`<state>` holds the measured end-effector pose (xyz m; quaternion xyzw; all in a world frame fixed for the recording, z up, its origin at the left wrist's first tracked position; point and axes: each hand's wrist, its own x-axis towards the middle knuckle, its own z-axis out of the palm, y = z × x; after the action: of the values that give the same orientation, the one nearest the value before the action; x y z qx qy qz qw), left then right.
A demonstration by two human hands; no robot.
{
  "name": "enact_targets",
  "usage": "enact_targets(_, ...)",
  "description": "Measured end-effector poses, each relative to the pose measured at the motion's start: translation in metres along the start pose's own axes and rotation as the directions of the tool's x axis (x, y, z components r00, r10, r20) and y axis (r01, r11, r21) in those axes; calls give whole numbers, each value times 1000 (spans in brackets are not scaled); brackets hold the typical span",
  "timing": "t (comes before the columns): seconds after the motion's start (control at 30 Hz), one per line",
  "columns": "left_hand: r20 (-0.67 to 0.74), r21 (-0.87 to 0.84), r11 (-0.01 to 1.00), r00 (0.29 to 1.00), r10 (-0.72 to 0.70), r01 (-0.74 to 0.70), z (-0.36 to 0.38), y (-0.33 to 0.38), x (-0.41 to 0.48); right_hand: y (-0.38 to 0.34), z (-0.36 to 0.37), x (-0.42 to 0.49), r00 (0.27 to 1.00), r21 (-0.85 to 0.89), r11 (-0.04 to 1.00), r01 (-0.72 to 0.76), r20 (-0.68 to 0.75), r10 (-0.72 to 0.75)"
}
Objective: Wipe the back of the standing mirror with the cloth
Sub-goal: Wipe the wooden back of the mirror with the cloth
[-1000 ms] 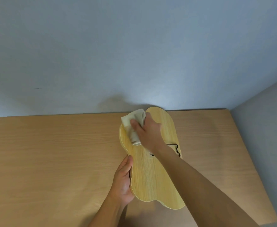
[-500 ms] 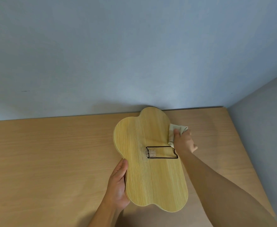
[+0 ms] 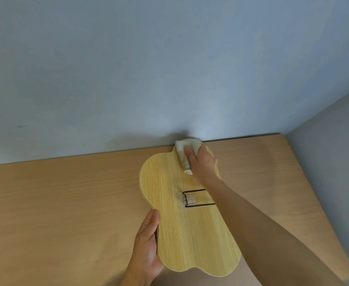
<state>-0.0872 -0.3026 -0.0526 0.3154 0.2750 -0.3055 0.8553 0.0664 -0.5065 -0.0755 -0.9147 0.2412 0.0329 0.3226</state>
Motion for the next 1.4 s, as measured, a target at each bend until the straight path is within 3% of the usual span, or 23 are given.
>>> enact_targets(0.17, -34, -20, 1000, 999, 8, -9, -2, 0, 3, 59, -15, 30, 958, -141, 954, -265, -147, 244)
enact_targets(0.27, -32, -41, 999, 999, 2, -3, -3, 1, 3, 69, -26, 37, 915, -206, 908, -365, -258, 310)
enact_targets(0.37, -42, -40, 999, 999, -6, 4, -5, 0, 5, 50, -34, 37, 938, -66, 961, -269, -244, 246)
enact_targets(0.47, -63, -32, 999, 998, -4, 2, -8, 1, 7, 9, -28, 24, 993, 245, 967, -76, -68, 95)
enact_targets(0.53, -57, -28, 1000, 998, -3, 1, -9, 1, 7, -15, -18, 15, 1000, 288, 958, 1, 3, -2)
enact_targets(0.63, -41, -28, 1000, 999, -13, 12, -10, 1, 8, -16, -3, 16, 998, 96, 994, 58, -2, -58)
enact_targets(0.8, -18, -39, 999, 1000, -12, 11, -11, -1, 7, 45, -11, 35, 965, -145, 958, -247, -128, 229)
enact_targets(0.93, 1, -17, 1000, 1000, 4, -4, -10, 0, 6, 73, -32, 39, 927, -299, 893, -335, -273, 256)
enact_targets(1.0, 3, -9, 1000, 1000, 9, -9, -10, 0, 6, 70, -47, 31, 943, -187, 941, -282, -233, 236)
enact_targets(1.07, 3, -4, 1000, 1000, 16, -16, -10, -1, 6, 56, -60, 5, 974, 59, 983, -172, -140, 179)
enact_targets(1.2, 13, 2, 1000, 1000, 29, -29, -11, -3, 7, 23, -53, -86, 989, 412, 910, -34, 142, -28)
enact_targets(1.27, 22, 4, 1000, 999, 28, -28, -11, -3, 7, 19, -38, -117, 979, 383, 923, 38, 171, -111)
enact_targets(1.4, 13, 13, 1000, 1000, 17, -18, -12, -4, 8, 36, -23, -126, 994, 204, 973, 110, -39, -104)
